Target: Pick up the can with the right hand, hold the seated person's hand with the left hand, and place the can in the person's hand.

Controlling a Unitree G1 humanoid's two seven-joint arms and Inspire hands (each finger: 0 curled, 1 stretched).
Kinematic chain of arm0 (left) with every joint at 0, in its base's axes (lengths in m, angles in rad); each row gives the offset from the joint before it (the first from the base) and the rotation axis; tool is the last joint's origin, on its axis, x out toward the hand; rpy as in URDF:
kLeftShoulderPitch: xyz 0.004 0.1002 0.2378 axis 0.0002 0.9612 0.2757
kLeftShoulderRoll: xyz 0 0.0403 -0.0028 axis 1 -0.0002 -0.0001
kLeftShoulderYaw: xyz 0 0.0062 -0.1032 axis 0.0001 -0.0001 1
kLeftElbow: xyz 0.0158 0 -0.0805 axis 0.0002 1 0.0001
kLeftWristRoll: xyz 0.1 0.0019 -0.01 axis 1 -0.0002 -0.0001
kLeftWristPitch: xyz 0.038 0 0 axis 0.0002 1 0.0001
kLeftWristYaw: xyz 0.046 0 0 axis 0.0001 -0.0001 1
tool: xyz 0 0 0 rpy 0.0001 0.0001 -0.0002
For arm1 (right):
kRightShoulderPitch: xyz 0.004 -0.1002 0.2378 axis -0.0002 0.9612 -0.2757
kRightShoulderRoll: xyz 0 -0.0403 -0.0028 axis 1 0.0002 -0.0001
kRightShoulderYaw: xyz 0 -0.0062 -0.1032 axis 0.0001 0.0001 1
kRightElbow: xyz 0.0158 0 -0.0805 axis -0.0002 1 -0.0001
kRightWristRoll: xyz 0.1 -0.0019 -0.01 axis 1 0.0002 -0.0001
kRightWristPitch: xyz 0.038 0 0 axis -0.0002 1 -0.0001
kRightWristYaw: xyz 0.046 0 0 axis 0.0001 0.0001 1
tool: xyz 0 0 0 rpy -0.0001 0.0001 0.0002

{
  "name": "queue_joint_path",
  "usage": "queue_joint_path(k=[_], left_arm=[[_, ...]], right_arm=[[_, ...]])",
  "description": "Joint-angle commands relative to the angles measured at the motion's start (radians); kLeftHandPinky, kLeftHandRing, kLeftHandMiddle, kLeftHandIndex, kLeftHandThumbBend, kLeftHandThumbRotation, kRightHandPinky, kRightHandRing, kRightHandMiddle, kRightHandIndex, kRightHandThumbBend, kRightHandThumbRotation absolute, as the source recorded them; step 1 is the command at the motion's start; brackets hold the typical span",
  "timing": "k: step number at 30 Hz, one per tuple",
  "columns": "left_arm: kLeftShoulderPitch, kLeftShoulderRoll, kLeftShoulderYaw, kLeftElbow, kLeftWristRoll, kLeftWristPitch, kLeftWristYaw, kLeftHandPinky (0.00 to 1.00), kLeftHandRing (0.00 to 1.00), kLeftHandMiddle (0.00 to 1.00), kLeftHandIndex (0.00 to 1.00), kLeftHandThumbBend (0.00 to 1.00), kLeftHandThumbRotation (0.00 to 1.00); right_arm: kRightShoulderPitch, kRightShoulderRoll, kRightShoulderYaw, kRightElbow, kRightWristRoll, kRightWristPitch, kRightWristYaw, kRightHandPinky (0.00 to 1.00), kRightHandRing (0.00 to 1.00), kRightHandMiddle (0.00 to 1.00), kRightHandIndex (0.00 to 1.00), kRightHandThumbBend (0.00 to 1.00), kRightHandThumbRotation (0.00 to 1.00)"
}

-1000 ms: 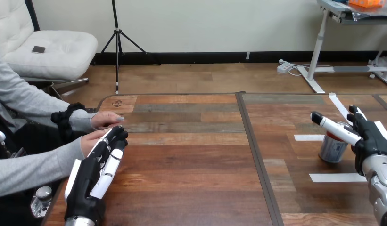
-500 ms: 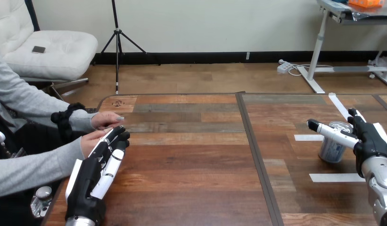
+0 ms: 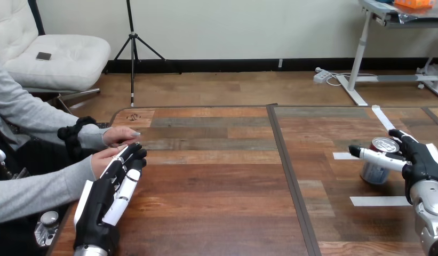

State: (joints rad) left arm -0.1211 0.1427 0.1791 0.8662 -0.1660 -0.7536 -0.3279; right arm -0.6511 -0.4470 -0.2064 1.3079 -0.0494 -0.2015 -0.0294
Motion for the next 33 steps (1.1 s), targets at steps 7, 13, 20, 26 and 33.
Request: queue_joint_path(k=[7,13,20,26,33], left_arm=[[-0.051,0.009,0.007,-0.032,-0.005,-0.004,0.01,0.89,0.87,0.86,0.86,0.39,0.69],[-0.052,0.014,0.005,-0.031,-0.005,-0.003,0.003,0.9,0.88,0.86,0.86,0.37,0.68],[-0.054,0.012,0.008,-0.025,-0.014,-0.004,-0.006,0.9,0.88,0.86,0.86,0.37,0.68],[-0.052,0.015,0.006,-0.029,-0.005,-0.004,0.0,0.89,0.87,0.86,0.86,0.36,0.68],[-0.051,0.015,0.006,-0.03,-0.006,-0.004,-0.002,0.89,0.88,0.86,0.86,0.35,0.68]], right_arm=[[-0.036,0.016,0.008,-0.012,-0.008,-0.03,-0.047,0.76,0.79,0.79,0.79,0.91,0.0],[-0.037,0.018,0.014,-0.009,-0.017,-0.025,-0.072,0.65,0.71,0.73,0.74,0.88,0.0],[-0.037,0.019,0.022,-0.008,-0.03,-0.021,-0.094,0.58,0.66,0.69,0.7,0.85,0.0],[-0.036,0.019,0.022,-0.007,-0.035,-0.021,-0.101,0.52,0.6,0.66,0.67,0.82,0.0],[-0.037,0.021,0.023,-0.008,-0.038,-0.02,-0.108,0.48,0.55,0.64,0.65,0.8,0.0]])
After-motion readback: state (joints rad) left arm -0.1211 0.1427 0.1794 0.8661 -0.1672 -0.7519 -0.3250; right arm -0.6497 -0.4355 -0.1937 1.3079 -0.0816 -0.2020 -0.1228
